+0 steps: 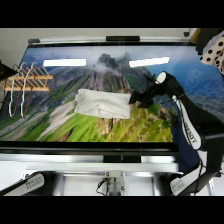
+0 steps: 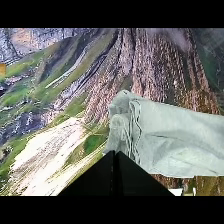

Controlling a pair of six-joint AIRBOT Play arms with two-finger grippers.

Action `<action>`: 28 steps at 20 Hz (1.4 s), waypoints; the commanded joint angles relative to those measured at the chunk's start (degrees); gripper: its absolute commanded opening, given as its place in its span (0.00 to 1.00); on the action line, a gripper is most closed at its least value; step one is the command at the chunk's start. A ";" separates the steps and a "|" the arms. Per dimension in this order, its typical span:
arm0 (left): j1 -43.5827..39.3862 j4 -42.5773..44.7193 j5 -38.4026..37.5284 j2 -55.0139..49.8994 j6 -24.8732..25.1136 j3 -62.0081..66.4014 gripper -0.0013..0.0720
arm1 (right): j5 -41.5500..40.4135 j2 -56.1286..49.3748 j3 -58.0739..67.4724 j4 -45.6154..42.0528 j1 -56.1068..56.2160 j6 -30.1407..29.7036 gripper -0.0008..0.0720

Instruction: Fold the shirts.

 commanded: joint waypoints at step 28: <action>-0.20 -1.14 -0.20 -0.04 -0.04 -0.02 0.08 | 21.31 19.69 22.71 -0.70 -32.15 2.43 0.11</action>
